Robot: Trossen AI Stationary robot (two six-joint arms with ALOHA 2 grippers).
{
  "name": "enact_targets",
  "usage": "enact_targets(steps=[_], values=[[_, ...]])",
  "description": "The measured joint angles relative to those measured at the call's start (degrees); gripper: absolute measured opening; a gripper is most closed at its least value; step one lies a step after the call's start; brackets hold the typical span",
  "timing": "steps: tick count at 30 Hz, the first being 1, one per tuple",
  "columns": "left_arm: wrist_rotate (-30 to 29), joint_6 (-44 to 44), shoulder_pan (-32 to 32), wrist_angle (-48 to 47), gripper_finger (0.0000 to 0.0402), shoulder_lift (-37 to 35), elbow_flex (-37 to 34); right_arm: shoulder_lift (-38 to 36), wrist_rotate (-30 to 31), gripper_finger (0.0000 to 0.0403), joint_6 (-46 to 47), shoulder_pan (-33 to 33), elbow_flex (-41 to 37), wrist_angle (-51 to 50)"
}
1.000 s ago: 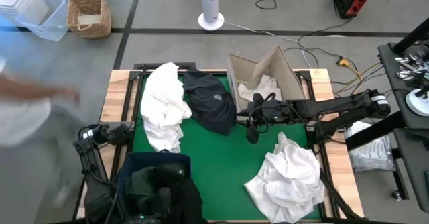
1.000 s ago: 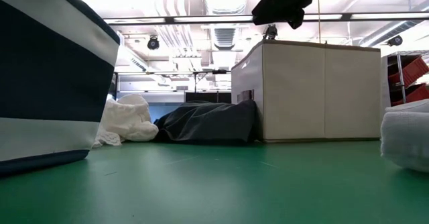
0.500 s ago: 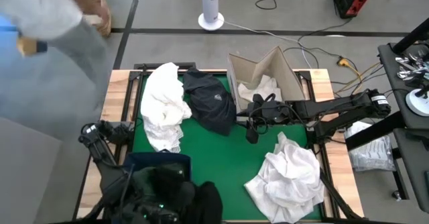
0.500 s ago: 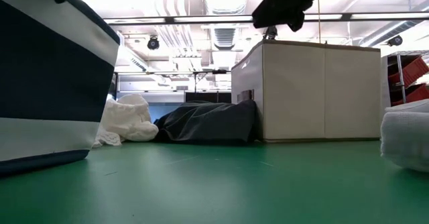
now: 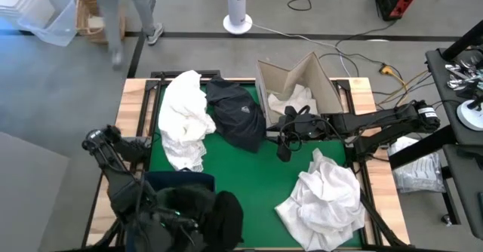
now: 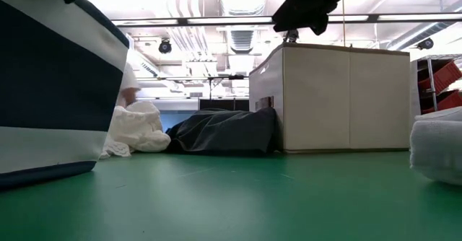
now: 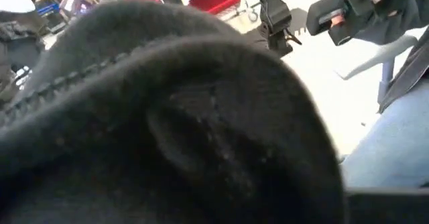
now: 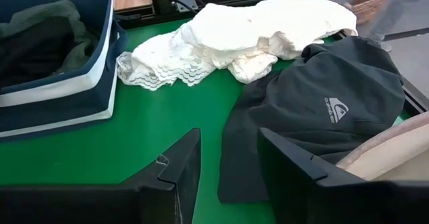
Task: Sort clothes
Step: Put the black jacket into the blue laundry organizer
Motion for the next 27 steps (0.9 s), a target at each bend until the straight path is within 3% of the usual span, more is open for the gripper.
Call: enact_targets(steps=[7,12,17,23,27], values=[[3.3,3.0,-0.6,23.0,0.0028,-13.6,-23.7,0.0,0.0,0.0145,0.0,0.0,0.0,1.0],[-3.4,-3.1,-0.7,33.3,0.0028,-25.6,-40.6,0.0,0.0,0.0136,0.0,0.0,-0.1,1.1],[-14.9,-14.4,-4.3,32.4,0.0028,-34.7,-50.4,0.0,0.0,0.0133,0.0,0.0,-0.2,1.0],[-19.0,-25.1,-9.7,26.6,0.0028,-40.3,-53.0,0.0,0.0,0.0144,0.0,0.0,-0.4,1.0],[-19.8,-37.3,-11.1,14.0,0.0027,-40.7,-50.3,0.0,0.0,0.0148,0.1,0.0,-0.7,1.0]])
